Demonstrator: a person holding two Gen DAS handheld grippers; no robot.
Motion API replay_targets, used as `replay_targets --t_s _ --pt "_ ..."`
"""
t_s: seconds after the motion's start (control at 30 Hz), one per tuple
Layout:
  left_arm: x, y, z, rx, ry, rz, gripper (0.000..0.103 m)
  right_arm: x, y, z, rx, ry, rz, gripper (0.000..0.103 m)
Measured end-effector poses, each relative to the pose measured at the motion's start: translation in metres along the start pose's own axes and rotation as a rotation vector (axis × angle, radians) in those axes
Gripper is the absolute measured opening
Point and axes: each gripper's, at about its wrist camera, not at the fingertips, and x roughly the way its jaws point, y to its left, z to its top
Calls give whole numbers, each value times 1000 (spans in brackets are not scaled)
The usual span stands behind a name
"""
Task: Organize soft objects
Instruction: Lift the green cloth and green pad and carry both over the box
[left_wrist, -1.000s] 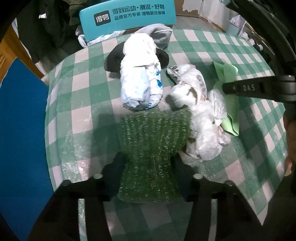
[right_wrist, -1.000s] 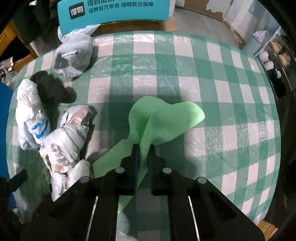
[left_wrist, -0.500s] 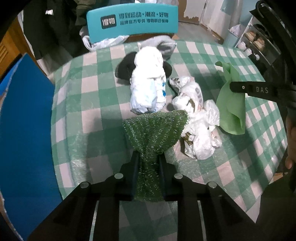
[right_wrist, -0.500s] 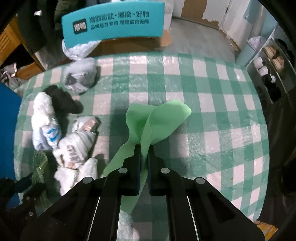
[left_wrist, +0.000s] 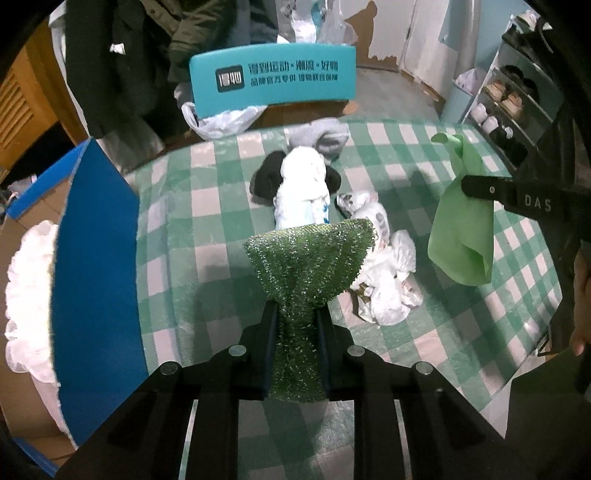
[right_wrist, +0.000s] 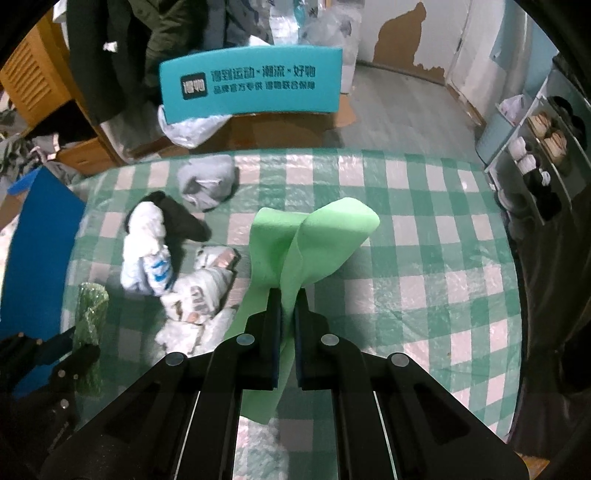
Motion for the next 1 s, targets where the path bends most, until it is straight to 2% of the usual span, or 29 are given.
replay_targets --t_s 0.47,1.0 --pt "-42 17 6 -35 -82 8 19 -60 26 -2 -72 -118 82 4" --pt "-89 56 1 -120 -163 32 19 -99 76 4 -162 -202 186 4"
